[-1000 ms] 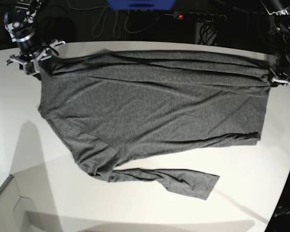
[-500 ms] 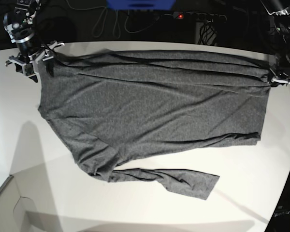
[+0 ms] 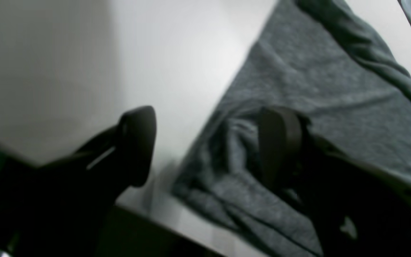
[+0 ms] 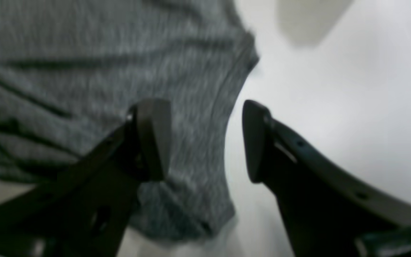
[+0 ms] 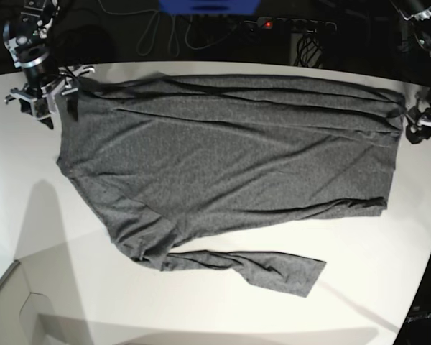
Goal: Layout the t-shirt on the table in an organized manner, then fold the t-shirt properly
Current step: 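Release the edge and regrasp the shirt's opposite edge with both grippers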
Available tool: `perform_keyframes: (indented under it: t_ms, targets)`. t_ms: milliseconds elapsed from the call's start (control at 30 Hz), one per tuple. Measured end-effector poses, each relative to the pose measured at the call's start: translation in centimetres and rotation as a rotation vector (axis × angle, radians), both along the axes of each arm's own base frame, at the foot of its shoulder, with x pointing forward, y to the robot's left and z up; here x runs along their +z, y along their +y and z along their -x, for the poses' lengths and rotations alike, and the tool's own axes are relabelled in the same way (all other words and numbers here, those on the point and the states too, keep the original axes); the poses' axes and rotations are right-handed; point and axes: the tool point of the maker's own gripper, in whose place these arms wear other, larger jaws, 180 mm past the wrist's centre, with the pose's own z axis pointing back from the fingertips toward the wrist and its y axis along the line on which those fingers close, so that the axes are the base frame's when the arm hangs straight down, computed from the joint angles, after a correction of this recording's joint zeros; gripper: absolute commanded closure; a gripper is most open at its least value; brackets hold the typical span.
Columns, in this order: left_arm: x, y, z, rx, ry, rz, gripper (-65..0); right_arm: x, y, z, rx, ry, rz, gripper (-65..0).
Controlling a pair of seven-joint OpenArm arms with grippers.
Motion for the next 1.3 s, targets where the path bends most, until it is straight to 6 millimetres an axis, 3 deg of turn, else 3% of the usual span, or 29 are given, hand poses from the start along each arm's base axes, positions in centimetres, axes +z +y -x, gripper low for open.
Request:
perform_keyframes:
  t_ms: [133,333,467,567,633,800,967,1300]
  targets:
    - [1.6,0.2,-1.2,0.018,-0.062,-0.010,-43.6,1.7,0.6,-2.4,-0.010,-0.077,-0.018,-32.7]
    - [5.1,0.0,-7.7,0.013,-0.217,0.011,-43.7,3.8,1.7,-6.4,-0.003,-0.155,-0.035,-35.9]
    - [2.6,-2.5,-12.1,-0.077,-0.108,0.001,-43.7,3.6,4.0,-8.5,0.038,-0.113,-0.046,-36.0]
    - [2.7,-4.7,-16.0,-0.136,-0.135,-0.037,-43.7,4.2,4.6,-9.6,0.050,-0.124,-0.046,-36.0]
    - [1.9,-5.3,-17.4,-0.153,-0.130,-0.086,-43.7,3.9,5.2,-9.5,0.068,-0.114,-0.050,-36.0]
    - [-2.8,-8.0,-17.8,-0.188,-0.062,-0.052,-43.7,3.3,5.5,-9.2,0.077,-0.089,-0.045,-36.0]
    - [-3.1,-6.9,-18.0,-0.157,-0.076,-0.063,-43.7,3.7,4.9,-9.4,0.082,-0.095,-0.026,-36.0]
    - [-3.0,-7.0,-18.0,-0.156,-0.081,-0.063,-43.7,3.7,4.7,-9.4,0.080,-0.096,-0.023,-35.9]
